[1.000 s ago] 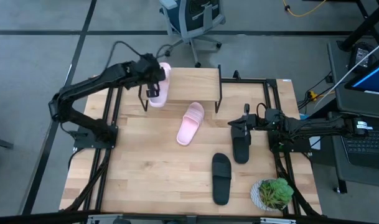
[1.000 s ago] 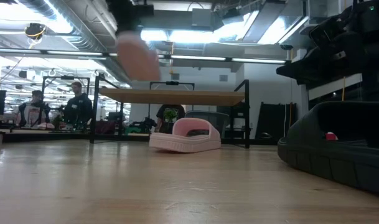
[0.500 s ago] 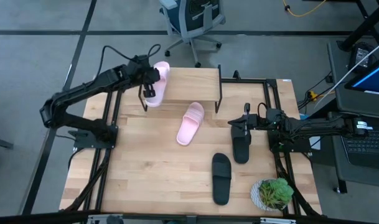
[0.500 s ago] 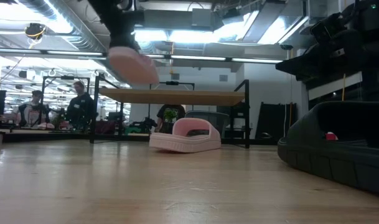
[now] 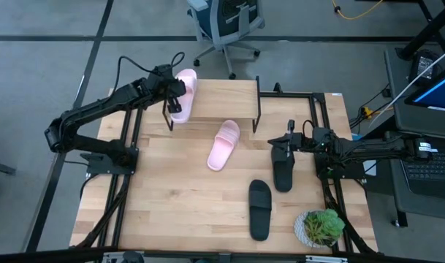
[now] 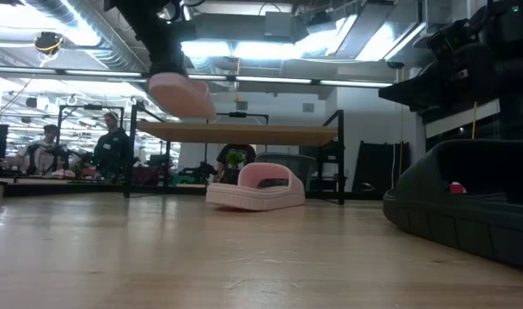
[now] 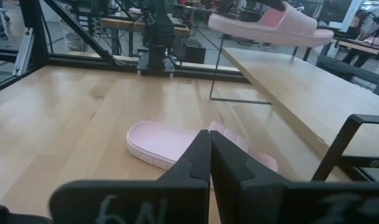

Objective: Pick and place slides into the shelf
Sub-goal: Put the left pink slipper on the shelf

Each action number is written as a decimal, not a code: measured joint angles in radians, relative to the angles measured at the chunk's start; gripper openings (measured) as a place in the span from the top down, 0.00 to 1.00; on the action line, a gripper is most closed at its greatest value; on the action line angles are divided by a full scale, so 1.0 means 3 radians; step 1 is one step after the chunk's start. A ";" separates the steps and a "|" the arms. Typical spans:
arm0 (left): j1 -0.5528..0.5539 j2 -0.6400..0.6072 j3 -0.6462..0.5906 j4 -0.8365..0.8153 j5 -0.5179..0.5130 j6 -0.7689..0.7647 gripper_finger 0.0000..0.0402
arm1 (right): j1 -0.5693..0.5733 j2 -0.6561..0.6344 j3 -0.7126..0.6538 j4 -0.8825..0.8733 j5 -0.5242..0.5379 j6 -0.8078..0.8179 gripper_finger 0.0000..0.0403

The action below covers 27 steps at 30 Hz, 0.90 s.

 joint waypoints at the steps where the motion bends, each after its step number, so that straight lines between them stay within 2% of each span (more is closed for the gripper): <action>1: 0.0000 0.0000 0.0000 0.0000 0.0004 -0.0016 1.00 | 0.0000 0.0000 0.0000 0.0000 -0.0001 0.0000 0.98; 9: 0.0000 0.0000 0.0000 -0.0007 -0.0187 -0.0061 1.00 | 0.0000 0.0000 0.0001 0.0014 0.0001 -0.0003 0.98; 19: -0.0001 0.0000 0.0000 -0.0047 -0.0180 -0.0128 1.00 | 0.0000 0.0000 0.0001 0.0017 0.0008 -0.0004 0.98; 27: -0.0002 0.0005 -0.0199 0.0084 -0.0266 -0.0111 1.00 | 0.0000 0.0000 0.0001 0.0017 0.0008 -0.0003 0.98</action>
